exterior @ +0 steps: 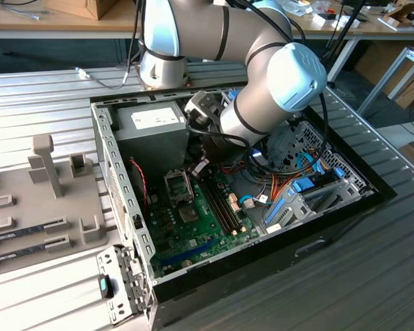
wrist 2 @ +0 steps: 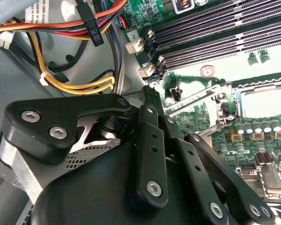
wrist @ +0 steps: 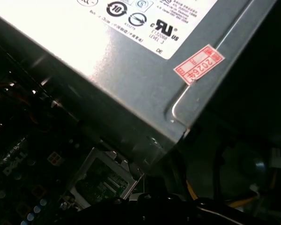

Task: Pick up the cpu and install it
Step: 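Close the cpu cover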

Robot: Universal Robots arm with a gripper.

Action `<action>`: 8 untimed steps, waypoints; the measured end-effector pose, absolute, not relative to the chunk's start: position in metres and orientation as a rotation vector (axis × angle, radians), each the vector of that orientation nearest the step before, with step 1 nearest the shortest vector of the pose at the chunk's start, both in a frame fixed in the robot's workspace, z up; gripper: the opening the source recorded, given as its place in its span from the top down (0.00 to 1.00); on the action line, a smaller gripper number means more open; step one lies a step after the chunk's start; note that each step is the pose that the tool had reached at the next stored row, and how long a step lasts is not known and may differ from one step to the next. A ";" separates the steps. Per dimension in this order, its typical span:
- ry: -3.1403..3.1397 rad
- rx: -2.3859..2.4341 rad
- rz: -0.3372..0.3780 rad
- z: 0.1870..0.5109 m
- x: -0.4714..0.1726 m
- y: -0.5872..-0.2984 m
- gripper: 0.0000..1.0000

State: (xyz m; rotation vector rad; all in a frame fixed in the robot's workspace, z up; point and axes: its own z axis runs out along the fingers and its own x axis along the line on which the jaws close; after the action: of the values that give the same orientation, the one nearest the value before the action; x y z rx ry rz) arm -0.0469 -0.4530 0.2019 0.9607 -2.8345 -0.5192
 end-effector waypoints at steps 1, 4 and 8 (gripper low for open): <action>-2.834 0.961 -0.519 0.203 -0.047 -0.453 0.89; -2.834 0.961 -0.520 0.205 -0.047 -0.453 0.89; -2.834 0.961 -0.520 0.207 -0.047 -0.453 0.89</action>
State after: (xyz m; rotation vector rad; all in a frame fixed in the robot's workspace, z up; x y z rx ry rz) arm -0.0469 -0.4532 0.2069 0.9614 -2.8343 -0.5205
